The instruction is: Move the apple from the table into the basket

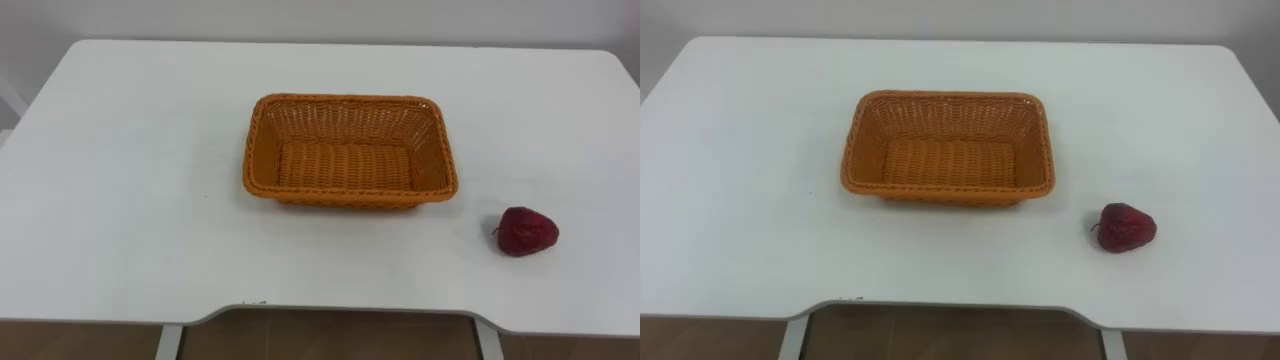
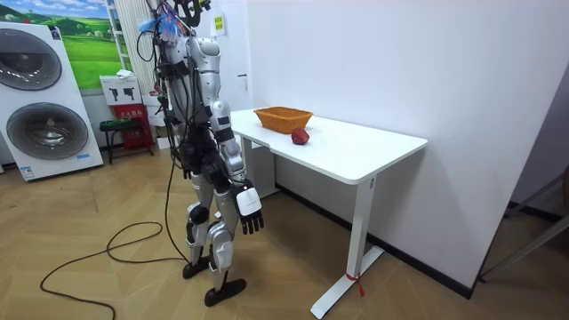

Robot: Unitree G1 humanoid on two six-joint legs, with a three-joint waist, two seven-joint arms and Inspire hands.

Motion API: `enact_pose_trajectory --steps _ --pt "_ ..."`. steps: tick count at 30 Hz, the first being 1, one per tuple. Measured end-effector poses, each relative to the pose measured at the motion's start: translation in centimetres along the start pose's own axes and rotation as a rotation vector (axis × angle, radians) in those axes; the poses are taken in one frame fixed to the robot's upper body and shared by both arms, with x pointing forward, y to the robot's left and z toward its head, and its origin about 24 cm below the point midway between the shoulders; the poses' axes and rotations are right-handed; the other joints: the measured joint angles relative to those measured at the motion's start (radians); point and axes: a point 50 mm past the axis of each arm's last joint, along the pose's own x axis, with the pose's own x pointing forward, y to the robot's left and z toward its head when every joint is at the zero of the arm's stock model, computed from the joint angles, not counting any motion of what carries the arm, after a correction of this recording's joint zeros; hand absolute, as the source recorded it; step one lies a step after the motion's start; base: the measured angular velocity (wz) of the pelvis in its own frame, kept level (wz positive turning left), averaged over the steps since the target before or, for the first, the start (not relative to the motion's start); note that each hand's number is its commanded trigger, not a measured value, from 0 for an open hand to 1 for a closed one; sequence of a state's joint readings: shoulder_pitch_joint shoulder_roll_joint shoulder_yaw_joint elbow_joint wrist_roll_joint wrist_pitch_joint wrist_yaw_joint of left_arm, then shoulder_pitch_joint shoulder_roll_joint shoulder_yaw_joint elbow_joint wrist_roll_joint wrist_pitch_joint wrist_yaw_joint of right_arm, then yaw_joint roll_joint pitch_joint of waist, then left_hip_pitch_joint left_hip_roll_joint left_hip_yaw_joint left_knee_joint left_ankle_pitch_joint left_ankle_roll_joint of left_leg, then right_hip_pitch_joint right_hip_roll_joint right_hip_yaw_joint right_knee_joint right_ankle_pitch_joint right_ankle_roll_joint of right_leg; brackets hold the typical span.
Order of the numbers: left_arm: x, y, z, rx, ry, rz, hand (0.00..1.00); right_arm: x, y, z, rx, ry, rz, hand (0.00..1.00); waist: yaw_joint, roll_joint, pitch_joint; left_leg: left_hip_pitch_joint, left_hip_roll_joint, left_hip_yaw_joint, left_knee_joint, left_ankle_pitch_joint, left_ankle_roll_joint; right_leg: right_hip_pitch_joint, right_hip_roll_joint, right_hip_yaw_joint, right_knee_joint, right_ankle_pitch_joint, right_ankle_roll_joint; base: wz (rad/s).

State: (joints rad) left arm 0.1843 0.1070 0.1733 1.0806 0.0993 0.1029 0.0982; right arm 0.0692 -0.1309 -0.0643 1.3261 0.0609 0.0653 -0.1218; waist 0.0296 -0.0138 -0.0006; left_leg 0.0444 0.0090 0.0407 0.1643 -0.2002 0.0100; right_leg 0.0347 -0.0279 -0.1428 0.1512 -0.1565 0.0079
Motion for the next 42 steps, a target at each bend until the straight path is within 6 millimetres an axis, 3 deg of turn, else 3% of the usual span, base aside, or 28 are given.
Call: enact_pose_trajectory --steps 9,13,16,19,26,32,37,40,42 --pt "0.0 0.0 -0.1 -0.008 0.003 -0.001 0.0 0.0 0.1 0.3 0.014 -0.006 -0.004 0.0 0.002 -0.002 0.0007 0.001 0.0 0.0 0.0 0.0 0.0 0.0 0.0 0.002 0.004 0.0 0.0 0.0" --pt "0.0 -0.1 -0.5 -0.021 0.021 -0.001 0.0 0.0 -0.1 0.1 0.127 0.011 -0.023 0.0 -0.003 -0.004 0.0019 0.001 0.0 0.0 0.002 0.0 0.0 0.001 0.0 0.003 0.004 0.0 0.0 0.0" --pt "0.0 0.1 -0.8 -0.043 0.017 0.01 0.0 0.0 -0.5 -0.3 0.317 0.034 -0.045 0.0 -0.004 -0.003 0.0031 0.002 0.0 -0.001 0.002 0.0 0.0 0.004 0.0 0.004 0.003 0.0 0.001 0.0" --pt "0.0 0.5 -0.8 -0.1 0.017 0.03 0.0 0.1 -1.3 -0.2 0.622 0.064 -0.09 0.0 -0.017 -0.003 0.0027 0.002 0.0 -0.001 0.002 0.0 0.0 0.002 0.0 0.003 0.004 -0.001 0.001 0.0" --pt "-0.1 1.6 -1.3 -0.159 0.014 0.101 0.0 -0.1 -4.0 1.6 1.263 0.062 -0.248 0.0 -0.078 0.002 0.0038 0.004 -0.003 0.004 0.006 -0.001 0.002 -0.002 -0.003 0.007 0.019 -0.007 0.002 0.0" --pt "-0.1 2.3 -1.2 -0.152 0.003 0.116 0.0 -0.8 -6.7 3.5 1.738 0.056 -0.329 0.0 -0.104 0.002 0.0042 0.002 -0.005 0.018 0.009 -0.001 0.002 -0.024 -0.006 0.028 0.056 -0.021 0.003 -0.06" --pt "-0.1 2.4 -1.2 -0.147 0.003 0.118 0.0 -2.0 -8.9 5.9 1.795 -0.004 -0.411 0.0 -0.112 -0.004 0.004 -0.003 -0.006 0.03 0.014 -0.001 0.002 -0.05 -0.009 0.038 0.093 -0.037 0.002 -0.08" --pt "-0.1 2.8 -0.8 -0.139 -0.017 0.125 0.0 -4.0 -11.3 8.4 1.795 -0.145 -0.488 0.0 -0.113 -0.007 0.0025 -0.013 -0.006 0.03 0.019 -0.001 0.002 -0.064 -0.009 0.04 0.096 -0.039 0.001 0.0" --pt "0.0 2.8 -0.5 -0.118 -0.028 0.126 0.0 -6.0 -13.0 10.4 1.699 -0.296 -0.606 0.0 -0.112 -0.008 0.0003 -0.036 -0.006 0.03 0.027 -0.001 0.002 -0.085 -0.009 0.039 0.1 -0.036 0.0 0.0"
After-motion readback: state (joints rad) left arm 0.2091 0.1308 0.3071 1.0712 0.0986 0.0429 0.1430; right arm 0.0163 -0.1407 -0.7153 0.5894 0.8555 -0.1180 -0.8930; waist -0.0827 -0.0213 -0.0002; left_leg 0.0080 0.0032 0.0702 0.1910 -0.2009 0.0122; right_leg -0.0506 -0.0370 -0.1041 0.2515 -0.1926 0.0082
